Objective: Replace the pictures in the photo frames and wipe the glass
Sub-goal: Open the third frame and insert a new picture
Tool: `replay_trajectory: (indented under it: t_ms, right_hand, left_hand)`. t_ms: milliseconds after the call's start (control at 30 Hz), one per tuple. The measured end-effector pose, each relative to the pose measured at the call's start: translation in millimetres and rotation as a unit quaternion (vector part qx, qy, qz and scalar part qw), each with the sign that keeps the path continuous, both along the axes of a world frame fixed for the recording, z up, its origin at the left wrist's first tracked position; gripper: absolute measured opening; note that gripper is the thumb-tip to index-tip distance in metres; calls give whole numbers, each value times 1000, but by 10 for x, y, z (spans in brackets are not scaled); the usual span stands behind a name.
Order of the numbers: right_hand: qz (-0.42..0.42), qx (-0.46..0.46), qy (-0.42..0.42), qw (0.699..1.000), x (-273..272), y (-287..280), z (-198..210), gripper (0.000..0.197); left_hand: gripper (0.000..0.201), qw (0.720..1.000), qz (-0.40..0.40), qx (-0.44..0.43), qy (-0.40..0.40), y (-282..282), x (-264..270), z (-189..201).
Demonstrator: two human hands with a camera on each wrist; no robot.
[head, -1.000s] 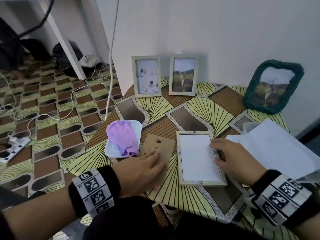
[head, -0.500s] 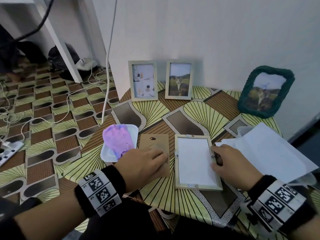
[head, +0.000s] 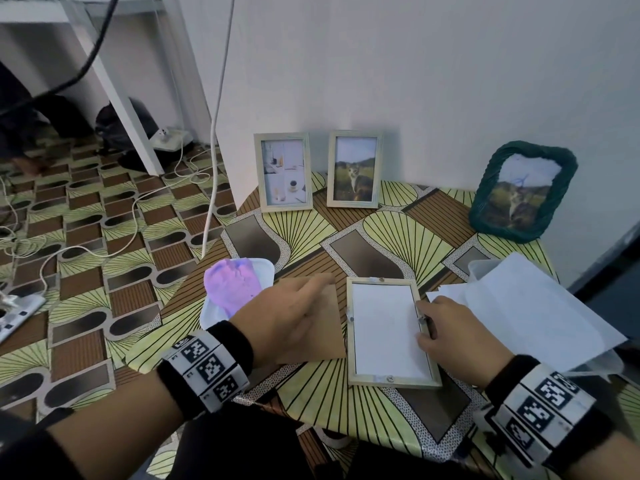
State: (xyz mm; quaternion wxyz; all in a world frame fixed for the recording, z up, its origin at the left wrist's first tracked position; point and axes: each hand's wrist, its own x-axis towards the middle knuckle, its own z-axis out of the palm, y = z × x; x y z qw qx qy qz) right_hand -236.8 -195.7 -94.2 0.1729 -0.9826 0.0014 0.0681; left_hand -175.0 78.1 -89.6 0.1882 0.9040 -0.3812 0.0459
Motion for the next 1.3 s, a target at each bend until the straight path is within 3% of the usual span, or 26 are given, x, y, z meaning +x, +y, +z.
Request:
replay_trajectory:
  t_ms: [133,300,533,667,800,900,1033,1167,1300]
  right_hand:
    - [2,20,-9,1000,0,-15,-14,3]
    - [-14,41,-24,999,-6,-77,-35,18]
    - [-17,54,-24,998,4,-99,-28,30]
    - [-19,46,-20,999,17,-102,-22,28]
    - [-19,45,-15,999,15,-97,-14,27]
    - [-16,36,-9,999,20,-100,-6,27]
    - [-17,34,-5,999,27,-99,0,25]
    - [-11,27,-5,1000,33,-97,4,26]
    - [-8,25,-9,1000,35,-114,6,18]
  left_hand:
    - [26,999,46,23,13,-16,134,-80]
    - [38,985,126,-2,117,-68,205,-24]
    - [36,991,99,-86,38,-156,109,297]
    - [36,999,34,24,0,-355,-51,310]
    - [37,985,-42,166,-28,-573,-198,153]
    - [42,977,-101,186,-35,-682,-233,45]
    - [49,970,-118,212,3,-772,-102,38]
    - [57,952,-130,277,-13,-849,2,71]
    - [47,954,-111,279,-9,-910,2,122]
